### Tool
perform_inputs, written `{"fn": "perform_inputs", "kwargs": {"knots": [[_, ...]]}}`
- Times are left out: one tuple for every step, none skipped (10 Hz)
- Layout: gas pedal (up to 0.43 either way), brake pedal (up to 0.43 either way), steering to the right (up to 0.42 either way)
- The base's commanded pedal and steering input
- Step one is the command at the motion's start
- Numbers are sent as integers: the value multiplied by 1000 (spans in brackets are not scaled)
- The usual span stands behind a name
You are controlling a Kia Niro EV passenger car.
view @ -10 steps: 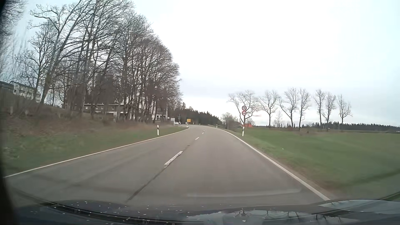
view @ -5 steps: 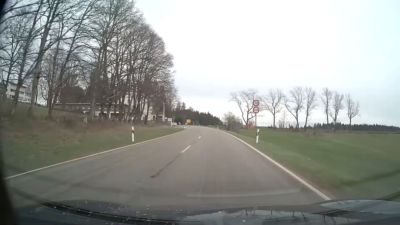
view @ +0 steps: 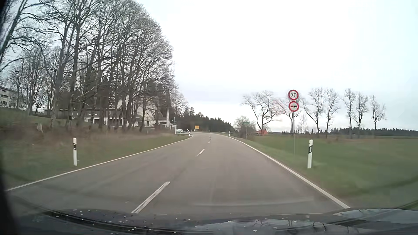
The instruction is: Follow the waypoints while adhering to traffic rules and regulations
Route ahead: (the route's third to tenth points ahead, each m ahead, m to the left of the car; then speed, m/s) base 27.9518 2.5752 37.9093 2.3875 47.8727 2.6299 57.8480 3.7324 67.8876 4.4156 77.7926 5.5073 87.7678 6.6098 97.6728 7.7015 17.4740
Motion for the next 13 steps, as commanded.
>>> {"fn": "perform_inputs", "kwargs": {"knots": [[169,0,-3],[169,0,-3],[169,0,-3],[169,0,-4],[169,0,-5],[169,0,-5],[169,0,-5],[169,0,-5],[169,0,-6],[177,0,-8],[177,0,-8],[189,0,-8],[197,0,-8]]}}
